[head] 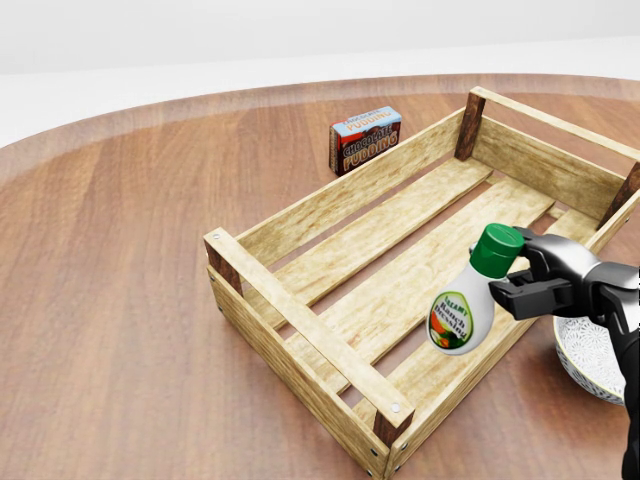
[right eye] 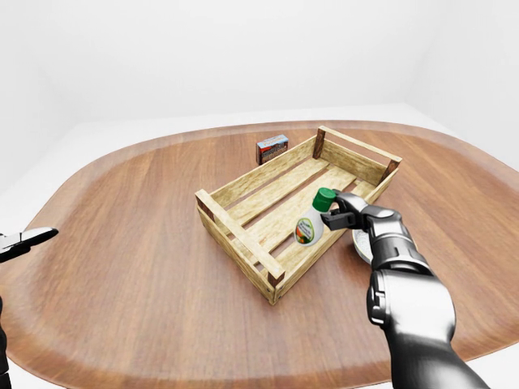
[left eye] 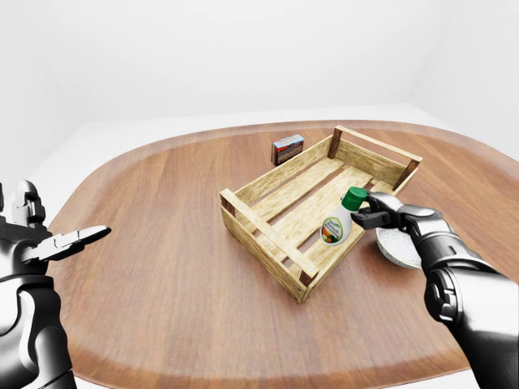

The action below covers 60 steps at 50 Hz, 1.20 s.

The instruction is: Pick up the salad dressing and put it in the tray.

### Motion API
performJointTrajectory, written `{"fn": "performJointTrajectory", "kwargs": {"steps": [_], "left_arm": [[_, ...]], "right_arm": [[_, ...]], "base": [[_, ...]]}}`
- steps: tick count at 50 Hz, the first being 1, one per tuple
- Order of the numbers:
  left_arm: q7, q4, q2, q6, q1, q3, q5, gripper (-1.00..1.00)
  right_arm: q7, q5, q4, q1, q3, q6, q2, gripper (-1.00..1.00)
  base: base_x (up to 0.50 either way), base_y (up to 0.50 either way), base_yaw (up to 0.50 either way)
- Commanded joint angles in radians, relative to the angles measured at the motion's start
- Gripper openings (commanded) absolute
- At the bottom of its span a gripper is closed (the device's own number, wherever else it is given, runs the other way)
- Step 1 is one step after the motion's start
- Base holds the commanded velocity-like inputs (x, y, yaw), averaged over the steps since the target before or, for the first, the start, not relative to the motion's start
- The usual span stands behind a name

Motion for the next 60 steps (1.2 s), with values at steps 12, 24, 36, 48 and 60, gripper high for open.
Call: {"fn": "performJointTrajectory", "kwargs": {"steps": [12, 24, 36, 48, 60], "left_arm": [[-0.003, 0.011, -0.001, 0.000, 0.000, -0.005, 0.003, 1.00], [-0.002, 0.009, -0.003, 0.000, -0.001, -0.009, 0.004, 1.00], [-0.006, 0.024, -0.005, 0.000, -0.003, -0.015, 0.006, 1.00], [-0.006, 0.028, -0.003, 0.000, -0.003, -0.015, 0.005, 1.00], [-0.010, 0.029, -0.005, 0.000, -0.001, -0.020, 0.010, 1.00]], "right_arm": [[-0.078, 0.011, -0.010, 0.010, -0.062, 0.000, 0.010, -1.00], [-0.111, -0.002, -0.010, 0.015, -0.045, -0.175, 0.016, -1.00], [-0.121, -0.032, -0.008, 0.030, -0.038, -0.175, 0.023, -1.00], [-0.166, -0.085, -0.004, 0.082, -0.037, -0.175, 0.030, -1.00], [-0.212, -0.081, -0.002, 0.128, -0.046, -0.175, 0.037, -1.00]], "base": [[0.00, 0.00, 0.00], [0.00, 0.00, 0.00], [0.00, 0.00, 0.00], [0.00, 0.00, 0.00], [0.00, 0.00, 0.00]]}}
